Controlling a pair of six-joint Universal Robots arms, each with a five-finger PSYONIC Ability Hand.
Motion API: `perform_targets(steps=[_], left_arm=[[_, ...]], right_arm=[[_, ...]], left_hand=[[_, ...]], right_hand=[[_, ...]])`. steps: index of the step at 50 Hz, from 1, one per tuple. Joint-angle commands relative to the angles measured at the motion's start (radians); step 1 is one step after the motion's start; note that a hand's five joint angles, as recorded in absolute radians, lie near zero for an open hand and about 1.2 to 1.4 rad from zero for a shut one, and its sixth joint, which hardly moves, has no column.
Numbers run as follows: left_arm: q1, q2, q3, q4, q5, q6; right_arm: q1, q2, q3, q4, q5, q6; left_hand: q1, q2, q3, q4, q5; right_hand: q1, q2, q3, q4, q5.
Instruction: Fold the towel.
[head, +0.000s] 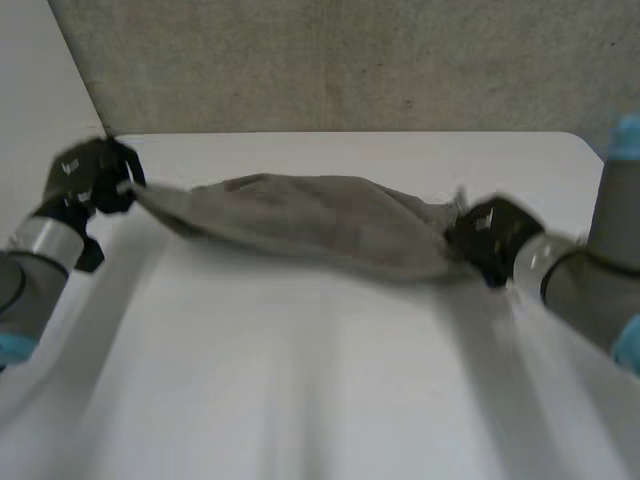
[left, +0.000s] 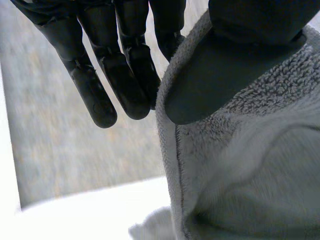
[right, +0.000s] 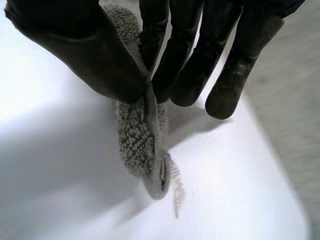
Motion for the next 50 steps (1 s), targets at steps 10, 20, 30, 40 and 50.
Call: perform_targets(steps=[10,20,30,40,50], left_arm=[[0.063,0.002,-0.188,0.008,0.099,0.451],[0.085,-0.004,-0.252,0.037,0.222,0.536],[0.1,-0.023,-0.309,0.113,0.308,0.725],[0.12,-0.041,-0.326,0.147,0.332,0.839],[0.128,-0.044,-0.343,0.149,0.407,0.845]], right_arm=[[-0.034,-0.013,0.213,-0.155,-0.001,0.03],[-0.044,-0.026,0.256,-0.233,-0.004,0.119],[-0.044,-0.03,0.29,-0.264,-0.003,0.125],[-0.043,-0.028,0.302,-0.27,-0.003,0.127],[-0.043,-0.028,0.308,-0.281,-0.001,0.132]], left_hand=[[0.066,0.041,0.041,0.04,0.056],[-0.817,-0.843,-0.842,-0.843,-0.828],[-0.832,-0.857,-0.857,-0.858,-0.843],[-0.788,-0.813,-0.813,-0.814,-0.799],[-0.286,-0.311,-0.311,-0.312,-0.297]], right_hand=[[0.07,0.061,0.058,0.058,0.074],[0.07,0.061,0.058,0.058,0.074],[0.07,0.061,0.058,0.058,0.074],[0.07,0.061,0.058,0.058,0.074],[0.07,0.061,0.058,0.058,0.074]])
